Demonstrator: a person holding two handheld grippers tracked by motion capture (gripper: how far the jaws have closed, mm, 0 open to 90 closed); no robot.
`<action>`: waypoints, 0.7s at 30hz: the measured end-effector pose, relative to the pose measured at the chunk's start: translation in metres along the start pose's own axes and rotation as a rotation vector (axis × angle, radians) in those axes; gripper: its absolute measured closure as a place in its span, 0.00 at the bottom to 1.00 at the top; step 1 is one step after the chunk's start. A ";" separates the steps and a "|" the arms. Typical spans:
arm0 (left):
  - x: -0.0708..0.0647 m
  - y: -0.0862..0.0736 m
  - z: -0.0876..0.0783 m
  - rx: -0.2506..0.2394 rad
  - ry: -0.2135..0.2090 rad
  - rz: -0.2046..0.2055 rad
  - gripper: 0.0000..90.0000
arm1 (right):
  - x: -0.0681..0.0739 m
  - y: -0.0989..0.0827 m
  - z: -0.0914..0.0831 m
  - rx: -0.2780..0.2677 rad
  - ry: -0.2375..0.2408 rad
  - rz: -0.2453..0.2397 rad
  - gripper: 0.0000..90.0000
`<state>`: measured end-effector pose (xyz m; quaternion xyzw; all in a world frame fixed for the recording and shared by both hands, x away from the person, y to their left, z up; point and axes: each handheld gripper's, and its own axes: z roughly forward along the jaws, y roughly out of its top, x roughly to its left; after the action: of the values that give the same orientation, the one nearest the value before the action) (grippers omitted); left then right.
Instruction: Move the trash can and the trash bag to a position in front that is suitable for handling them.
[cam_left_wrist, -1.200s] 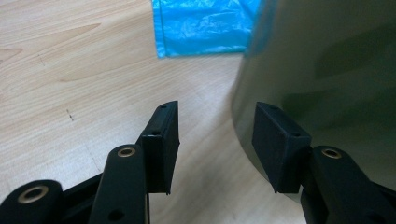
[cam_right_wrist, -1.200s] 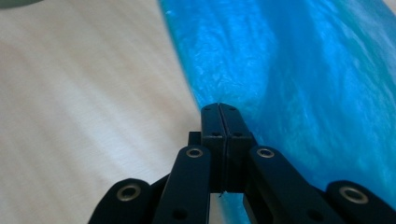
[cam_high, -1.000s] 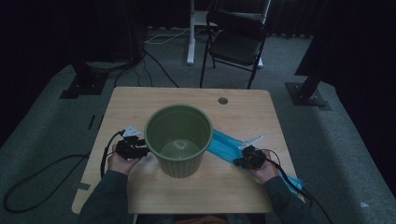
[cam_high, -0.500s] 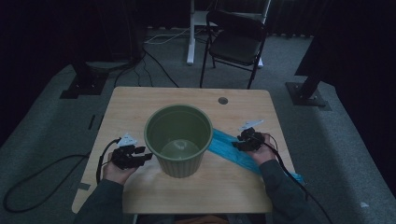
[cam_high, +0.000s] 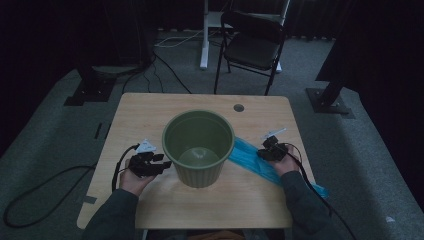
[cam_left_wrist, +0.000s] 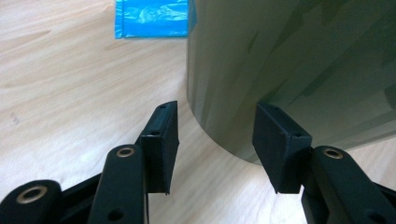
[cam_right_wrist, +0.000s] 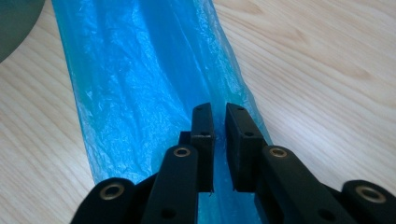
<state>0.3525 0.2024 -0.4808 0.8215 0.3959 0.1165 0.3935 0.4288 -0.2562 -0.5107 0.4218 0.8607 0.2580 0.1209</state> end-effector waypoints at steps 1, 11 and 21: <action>0.000 0.002 0.003 -0.001 -0.002 0.005 0.56 | -0.001 -0.002 -0.001 0.001 0.003 0.014 0.92; 0.017 0.016 0.022 -0.023 0.027 -0.030 0.56 | 0.012 -0.009 -0.026 -0.118 0.020 0.008 0.60; 0.025 0.014 0.024 -0.017 0.049 -0.027 0.56 | 0.034 -0.008 -0.031 -0.175 0.062 -0.083 0.57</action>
<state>0.3887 0.2019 -0.4894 0.8095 0.4156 0.1344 0.3923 0.3892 -0.2444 -0.4890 0.3654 0.8550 0.3400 0.1411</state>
